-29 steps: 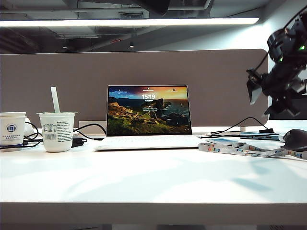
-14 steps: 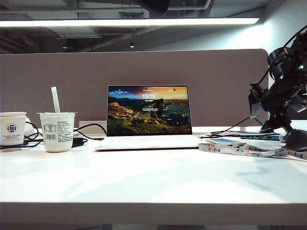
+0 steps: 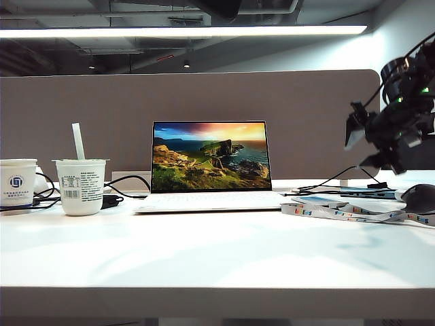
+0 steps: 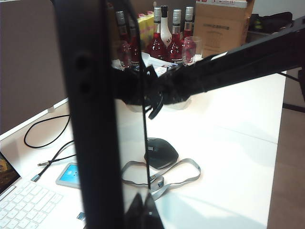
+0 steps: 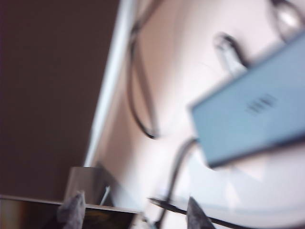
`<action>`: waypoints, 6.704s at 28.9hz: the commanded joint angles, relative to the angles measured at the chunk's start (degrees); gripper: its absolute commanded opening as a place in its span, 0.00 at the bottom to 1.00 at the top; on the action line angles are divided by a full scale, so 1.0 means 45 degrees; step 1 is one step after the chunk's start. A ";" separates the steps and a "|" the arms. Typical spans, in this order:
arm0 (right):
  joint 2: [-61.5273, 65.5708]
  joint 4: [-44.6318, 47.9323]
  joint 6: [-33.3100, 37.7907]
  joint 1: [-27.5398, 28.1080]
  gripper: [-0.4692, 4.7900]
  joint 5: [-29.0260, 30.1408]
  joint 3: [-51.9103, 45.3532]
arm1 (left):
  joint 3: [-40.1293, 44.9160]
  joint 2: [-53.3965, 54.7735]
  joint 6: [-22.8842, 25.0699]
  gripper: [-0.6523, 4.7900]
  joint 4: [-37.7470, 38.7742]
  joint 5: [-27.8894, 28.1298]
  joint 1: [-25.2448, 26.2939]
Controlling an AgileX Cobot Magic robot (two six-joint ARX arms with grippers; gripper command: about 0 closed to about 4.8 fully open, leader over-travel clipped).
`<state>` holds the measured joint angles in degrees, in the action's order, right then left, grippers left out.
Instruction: Pick up the black phone, pick up the charger plug, insert the charger plug into the phone's charging port, and finally place the connected phone back on the desk.
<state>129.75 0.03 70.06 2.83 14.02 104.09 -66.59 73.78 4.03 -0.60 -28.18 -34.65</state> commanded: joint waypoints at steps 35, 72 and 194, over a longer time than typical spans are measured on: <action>0.0855 -0.7023 -2.7695 0.0306 0.66 0.2477 0.3225 | -0.0097 -0.0117 0.0000 0.11 -0.0636 0.0000 -0.0015; 0.2540 -0.5945 -2.6233 0.0539 0.09 0.0821 0.3225 | -0.0097 -0.0117 -0.0005 0.11 -0.0641 -0.0015 -0.0015; -0.2783 -1.1064 0.6256 -0.3876 0.49 -0.2671 0.0525 | -0.0097 -0.0986 -0.1996 0.11 -0.0695 0.0782 0.2195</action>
<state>117.27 -46.96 89.56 -13.93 1.48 106.26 -66.59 69.84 -4.78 -1.06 -24.27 -24.75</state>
